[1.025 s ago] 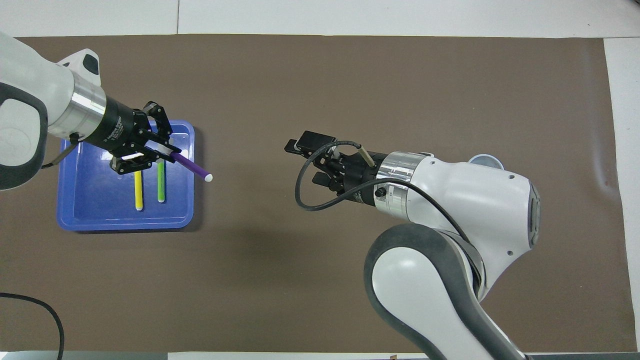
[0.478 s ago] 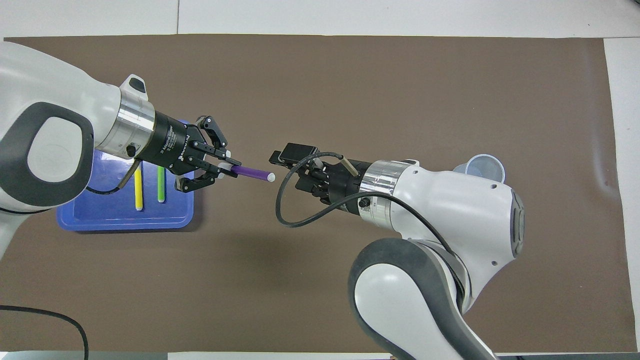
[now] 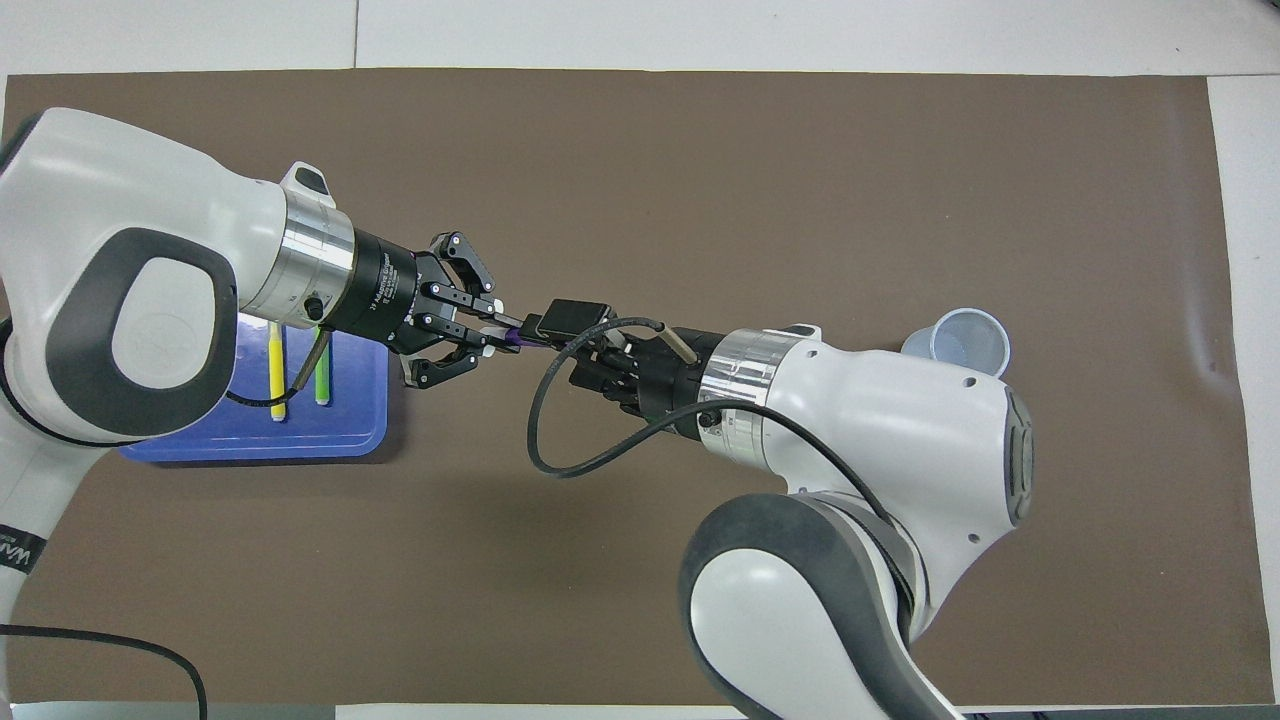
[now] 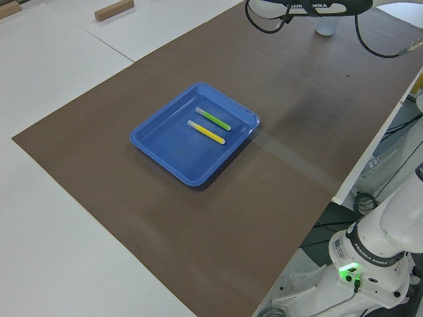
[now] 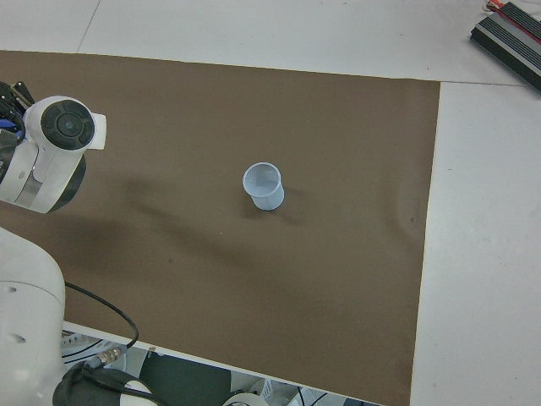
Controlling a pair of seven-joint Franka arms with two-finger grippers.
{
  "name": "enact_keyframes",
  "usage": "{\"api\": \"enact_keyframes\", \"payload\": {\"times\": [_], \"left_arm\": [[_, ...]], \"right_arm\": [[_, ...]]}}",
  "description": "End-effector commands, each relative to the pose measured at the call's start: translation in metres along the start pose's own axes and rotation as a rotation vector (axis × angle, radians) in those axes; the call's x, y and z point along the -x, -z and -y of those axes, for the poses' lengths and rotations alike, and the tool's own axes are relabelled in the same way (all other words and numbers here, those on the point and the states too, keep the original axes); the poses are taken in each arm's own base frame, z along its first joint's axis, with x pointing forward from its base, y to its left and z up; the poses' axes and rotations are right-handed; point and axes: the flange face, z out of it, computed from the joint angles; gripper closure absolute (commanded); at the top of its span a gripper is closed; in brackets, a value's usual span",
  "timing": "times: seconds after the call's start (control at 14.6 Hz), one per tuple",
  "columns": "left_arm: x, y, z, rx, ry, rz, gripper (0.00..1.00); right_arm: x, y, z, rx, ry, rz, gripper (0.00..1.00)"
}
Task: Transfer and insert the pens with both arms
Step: 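Grasp the purple pen tip with the right gripper, open the left gripper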
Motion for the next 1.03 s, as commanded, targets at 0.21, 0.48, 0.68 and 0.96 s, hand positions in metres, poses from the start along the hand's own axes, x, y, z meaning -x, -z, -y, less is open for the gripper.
{"api": "enact_keyframes", "payload": {"times": [0.21,0.48,0.68,0.96], "left_arm": [[0.000,0.003,0.008,0.023,0.027,0.021,1.00],[-0.002,0.006,0.007,0.032,0.034,0.040,1.00],[-0.002,0.007,0.006,0.040,0.034,0.041,1.00],[-0.003,0.008,0.006,0.043,0.039,0.046,1.00]], "right_arm": [[-0.014,0.003,0.001,-0.008,0.026,-0.022,0.31],[-0.027,0.007,0.006,-0.023,0.018,-0.044,0.41],[-0.028,0.007,0.006,-0.023,0.016,-0.045,0.48],[-0.023,0.006,0.007,-0.023,0.019,-0.038,0.48]]}}
